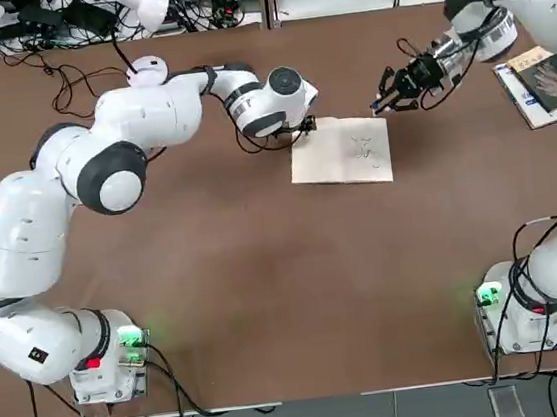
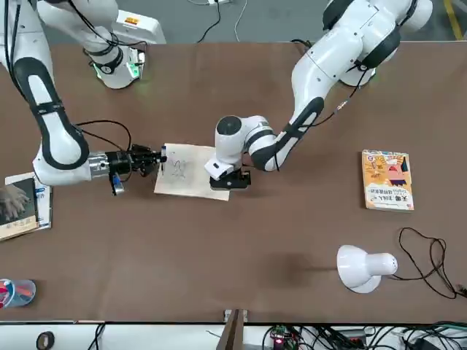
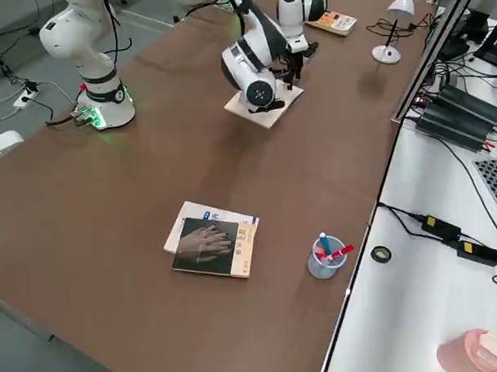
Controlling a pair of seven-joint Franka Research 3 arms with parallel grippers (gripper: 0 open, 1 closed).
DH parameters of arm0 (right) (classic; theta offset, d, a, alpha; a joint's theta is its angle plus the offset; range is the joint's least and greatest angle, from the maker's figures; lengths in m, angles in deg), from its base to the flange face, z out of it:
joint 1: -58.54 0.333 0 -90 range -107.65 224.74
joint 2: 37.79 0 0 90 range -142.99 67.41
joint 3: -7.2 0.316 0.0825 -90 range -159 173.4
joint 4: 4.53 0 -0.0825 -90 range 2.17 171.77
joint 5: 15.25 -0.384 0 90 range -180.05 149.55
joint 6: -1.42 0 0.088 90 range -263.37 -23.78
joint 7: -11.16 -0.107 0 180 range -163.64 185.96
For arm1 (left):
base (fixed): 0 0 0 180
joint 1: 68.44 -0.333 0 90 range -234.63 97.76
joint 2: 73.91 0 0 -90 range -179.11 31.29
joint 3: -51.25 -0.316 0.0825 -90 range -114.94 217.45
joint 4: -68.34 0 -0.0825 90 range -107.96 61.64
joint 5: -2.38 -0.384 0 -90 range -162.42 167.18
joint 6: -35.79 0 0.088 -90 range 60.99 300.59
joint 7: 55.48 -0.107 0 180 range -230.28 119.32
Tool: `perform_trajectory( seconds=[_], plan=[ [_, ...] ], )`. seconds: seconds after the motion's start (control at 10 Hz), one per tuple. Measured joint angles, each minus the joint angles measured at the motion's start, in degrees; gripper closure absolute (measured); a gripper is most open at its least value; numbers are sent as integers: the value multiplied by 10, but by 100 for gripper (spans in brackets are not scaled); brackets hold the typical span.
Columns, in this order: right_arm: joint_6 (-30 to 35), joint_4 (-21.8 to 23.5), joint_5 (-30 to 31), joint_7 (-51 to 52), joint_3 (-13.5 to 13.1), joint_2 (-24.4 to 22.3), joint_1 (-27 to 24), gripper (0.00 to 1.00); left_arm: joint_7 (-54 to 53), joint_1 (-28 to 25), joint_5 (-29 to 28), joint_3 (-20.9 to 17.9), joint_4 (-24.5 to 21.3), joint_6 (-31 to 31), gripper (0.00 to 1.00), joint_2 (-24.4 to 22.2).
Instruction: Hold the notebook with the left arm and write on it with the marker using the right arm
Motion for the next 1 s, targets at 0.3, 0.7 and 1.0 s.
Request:
perform_trajectory(
  seconds=[0.3,0.7,1.0],
  plan=[
    [0,32,-32,49,1,4,-1,82,0,0,0,0,0,0,0,0],
    [0,61,-51,88,1,11,-1,82,0,0,0,0,0,0,0,0],
    [-1,83,-53,131,1,16,-1,82,0,0,0,0,0,0,0,0]
  ],
)
